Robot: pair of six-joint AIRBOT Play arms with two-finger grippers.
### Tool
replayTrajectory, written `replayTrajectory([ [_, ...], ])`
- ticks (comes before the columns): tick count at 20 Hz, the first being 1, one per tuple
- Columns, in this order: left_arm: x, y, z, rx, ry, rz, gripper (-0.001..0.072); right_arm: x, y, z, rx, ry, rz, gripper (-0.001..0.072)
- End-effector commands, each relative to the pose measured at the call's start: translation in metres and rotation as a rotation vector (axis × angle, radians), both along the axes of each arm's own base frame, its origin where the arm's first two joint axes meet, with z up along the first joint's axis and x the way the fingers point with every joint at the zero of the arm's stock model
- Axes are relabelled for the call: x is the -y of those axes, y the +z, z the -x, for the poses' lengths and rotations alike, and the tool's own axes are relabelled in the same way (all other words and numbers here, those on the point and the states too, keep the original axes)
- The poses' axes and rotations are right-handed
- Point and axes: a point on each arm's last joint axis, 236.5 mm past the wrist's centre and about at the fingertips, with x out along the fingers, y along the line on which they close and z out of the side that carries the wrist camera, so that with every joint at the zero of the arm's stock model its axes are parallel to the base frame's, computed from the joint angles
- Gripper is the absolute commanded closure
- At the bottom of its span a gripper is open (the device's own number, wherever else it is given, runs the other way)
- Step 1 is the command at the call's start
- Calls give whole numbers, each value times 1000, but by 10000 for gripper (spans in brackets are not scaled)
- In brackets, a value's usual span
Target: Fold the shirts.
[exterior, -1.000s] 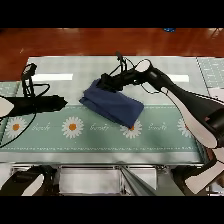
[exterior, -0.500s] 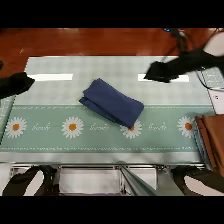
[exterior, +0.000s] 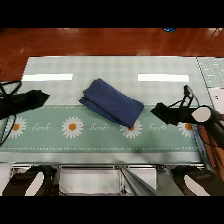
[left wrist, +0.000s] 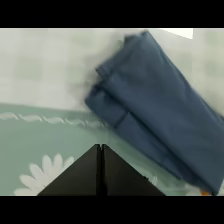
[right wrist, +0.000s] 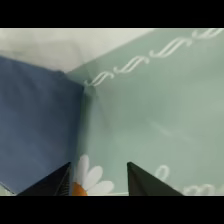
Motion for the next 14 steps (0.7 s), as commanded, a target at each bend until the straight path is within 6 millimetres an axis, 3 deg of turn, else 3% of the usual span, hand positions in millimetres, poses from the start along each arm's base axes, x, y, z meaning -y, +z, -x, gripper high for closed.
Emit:
replayTrajectory([
  [1,25,-34,17,-72,-67,23,686,-38,-36,-1,-62,-33,-175,305],
  [4,28,-38,19,-77,-76,23,686,-75,-38,-5,-93,66,-327,306],
  [7,26,-34,11,-46,-56,22,686,-92,-51,-5,-177,127,-373,306],
  [9,25,-32,9,-35,-48,24,686,-116,-51,-7,-192,203,-389,325],
  [10,25,-32,8,-33,-47,24,686,-128,-43,-14,-166,248,-398,431],
  [11,25,-32,8,-32,-47,24,686,-139,-28,-27,-108,301,-398,607],
  [12,25,-32,8,-32,-47,24,686,-150,-8,-41,-30,358,-398,689],
  [14,25,-32,8,-32,-47,23,686,-163,42,-71,103,469,-375,689],
])
